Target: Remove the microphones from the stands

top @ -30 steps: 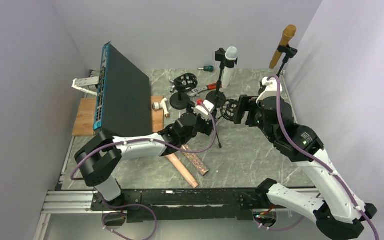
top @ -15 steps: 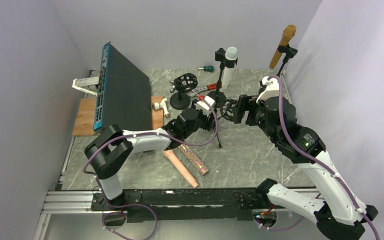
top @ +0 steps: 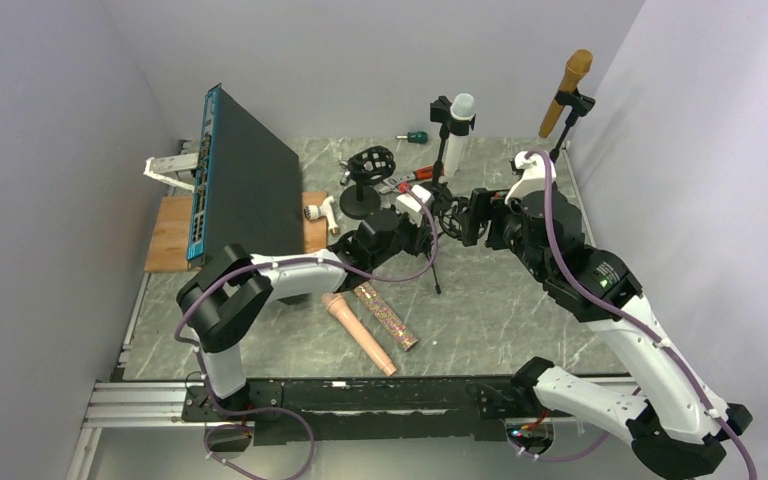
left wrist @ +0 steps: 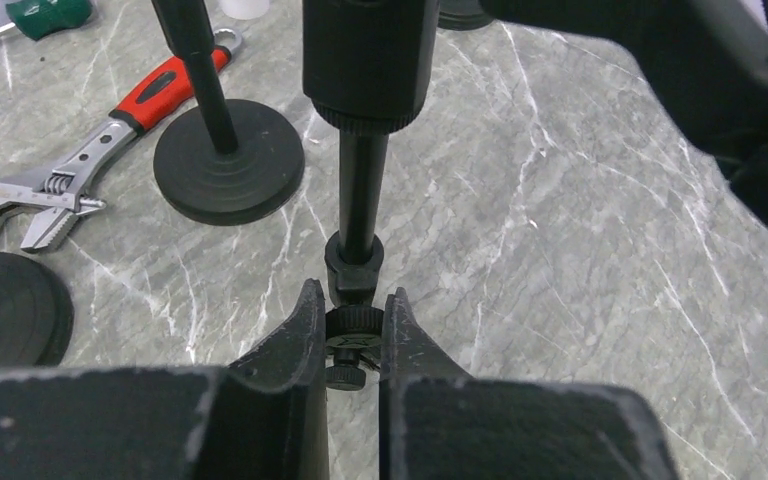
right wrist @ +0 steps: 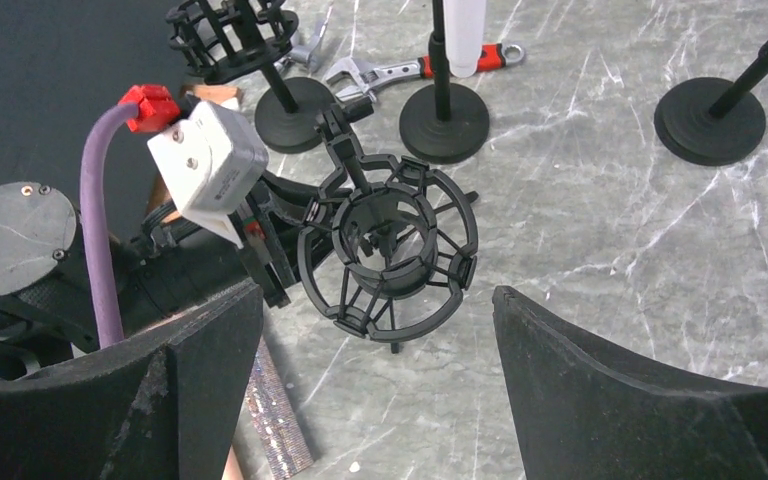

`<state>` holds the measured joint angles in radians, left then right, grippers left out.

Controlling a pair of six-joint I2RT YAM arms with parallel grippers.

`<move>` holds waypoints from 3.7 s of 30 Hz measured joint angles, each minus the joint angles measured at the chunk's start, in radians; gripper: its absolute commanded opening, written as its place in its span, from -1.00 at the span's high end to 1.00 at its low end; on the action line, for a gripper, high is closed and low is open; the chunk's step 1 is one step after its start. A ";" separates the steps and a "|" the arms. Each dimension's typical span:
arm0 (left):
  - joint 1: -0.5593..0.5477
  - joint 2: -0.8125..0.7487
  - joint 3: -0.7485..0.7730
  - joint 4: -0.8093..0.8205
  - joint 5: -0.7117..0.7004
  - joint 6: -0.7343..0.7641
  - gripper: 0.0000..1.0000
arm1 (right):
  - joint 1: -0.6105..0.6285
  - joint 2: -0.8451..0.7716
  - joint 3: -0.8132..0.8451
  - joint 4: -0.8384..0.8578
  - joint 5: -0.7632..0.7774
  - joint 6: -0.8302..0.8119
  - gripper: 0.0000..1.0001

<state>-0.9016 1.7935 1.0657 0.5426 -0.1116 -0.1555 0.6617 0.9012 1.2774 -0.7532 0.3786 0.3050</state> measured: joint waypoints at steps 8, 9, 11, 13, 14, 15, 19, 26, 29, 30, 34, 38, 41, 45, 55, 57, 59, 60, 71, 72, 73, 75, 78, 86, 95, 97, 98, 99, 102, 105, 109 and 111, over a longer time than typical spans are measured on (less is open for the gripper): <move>0.059 0.001 0.031 -0.070 0.154 -0.200 1.00 | 0.000 0.023 -0.028 0.007 -0.014 0.000 -0.73; 0.071 0.001 0.031 -0.071 0.183 -0.243 1.00 | 0.000 0.023 -0.031 0.006 -0.015 0.000 -0.73; 0.097 0.003 0.027 -0.070 0.256 -0.357 1.00 | 0.000 0.022 -0.033 0.006 -0.018 0.000 -0.73; 0.120 0.006 0.019 -0.061 0.317 -0.467 1.00 | 0.000 0.022 -0.033 0.007 -0.019 0.000 -0.73; 0.129 0.008 0.012 -0.051 0.343 -0.520 1.00 | 0.000 0.022 -0.033 0.006 -0.020 0.000 -0.73; 0.136 0.011 0.005 -0.037 0.365 -0.567 1.00 | 0.000 0.022 -0.033 0.006 -0.021 0.000 -0.72; 0.161 0.037 -0.025 0.047 0.455 -0.794 1.00 | 0.000 0.021 -0.033 0.006 -0.022 0.001 -0.72; 0.171 0.074 -0.058 0.210 0.518 -1.124 1.00 | 0.000 0.007 -0.033 0.006 -0.023 0.002 -0.72; 0.173 0.089 -0.082 0.291 0.525 -1.272 1.00 | 0.000 0.000 -0.033 0.006 -0.024 0.005 -0.72; 0.174 0.094 -0.086 0.301 0.526 -1.312 1.00 | 0.000 -0.001 -0.033 0.006 -0.024 0.006 -0.72; 0.173 0.084 -0.057 0.220 0.510 -1.326 1.00 | 0.000 -0.002 -0.039 0.006 -0.025 0.010 -0.72; 0.168 0.030 -0.001 -0.031 0.415 -1.176 1.00 | 0.000 -0.002 -0.047 0.004 -0.026 0.013 -0.72; 0.163 -0.018 0.002 -0.124 0.340 -1.056 1.00 | 0.000 -0.007 -0.055 0.001 -0.026 0.013 -0.77; 0.142 -0.058 0.010 -0.205 0.246 -0.923 1.00 | 0.000 -0.022 -0.063 -0.013 -0.027 0.021 -0.99; 0.142 -0.061 0.004 -0.201 0.296 -0.851 0.40 | 0.000 -0.016 -0.089 0.031 -0.106 0.008 -1.00; 0.159 -0.061 -0.016 -0.168 0.346 -0.856 0.04 | 0.000 0.000 -0.095 0.038 -0.112 0.003 -1.00; 0.178 -0.061 -0.043 -0.145 0.382 -0.853 -0.15 | 0.000 0.008 -0.096 0.041 -0.121 0.000 -1.00; 0.185 -0.061 -0.058 -0.141 0.393 -0.847 -0.21 | 0.000 0.008 -0.096 0.044 -0.125 0.000 -1.00; 0.137 -0.174 -0.119 -0.236 0.301 -0.541 -0.36 | 0.000 -0.021 -0.124 0.050 -0.128 0.000 -1.00; 0.116 -0.187 -0.112 -0.261 0.270 -0.497 -0.32 | 0.000 -0.023 -0.127 0.050 -0.128 0.000 -1.00; 0.093 -0.196 -0.102 -0.284 0.243 -0.455 -0.28 | 0.000 -0.024 -0.129 0.050 -0.128 0.000 -1.00; 0.057 -0.204 -0.076 -0.319 0.194 -0.385 -0.20 | 0.000 -0.026 -0.129 0.050 -0.128 0.000 -1.00; 0.023 -0.203 -0.027 -0.368 0.144 -0.298 -0.17 | 0.000 -0.029 -0.130 0.049 -0.128 0.000 -1.00; 0.037 -0.148 0.076 -0.413 0.113 -0.220 0.10 | 0.000 -0.046 -0.133 0.048 -0.127 0.000 -1.00; 0.037 -0.122 0.078 -0.437 0.117 -0.227 0.29 | 0.000 -0.049 -0.133 0.048 -0.127 0.000 -1.00; 0.037 -0.122 0.078 -0.436 0.120 -0.232 0.54 | 0.000 -0.049 -0.133 0.048 -0.127 0.000 -1.00; 0.037 -0.122 0.078 -0.436 0.122 -0.231 0.74 | 0.000 -0.049 -0.133 0.048 -0.127 0.000 -1.00; 0.039 -0.121 0.078 -0.435 0.128 -0.237 0.95 | 0.000 -0.049 -0.133 0.048 -0.127 0.000 -1.00; 0.051 -0.120 0.079 -0.432 0.154 -0.263 1.00 | 0.000 -0.049 -0.134 0.048 -0.127 0.000 -1.00; 0.078 -0.112 0.079 -0.422 0.220 -0.325 1.00 | 0.000 -0.049 -0.136 0.049 -0.128 0.000 -1.00; 0.125 -0.093 0.074 -0.388 0.337 -0.456 1.00 | 0.000 -0.048 -0.154 0.055 -0.127 0.000 -1.00; 0.145 -0.086 0.064 -0.364 0.388 -0.527 1.00 | 0.000 -0.046 -0.163 0.055 -0.127 0.000 -1.00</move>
<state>-0.7570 1.7077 1.1294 0.1787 0.2768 -0.6823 0.6617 0.8555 1.1141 -0.6983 0.2512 0.3054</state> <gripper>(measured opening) 0.101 0.997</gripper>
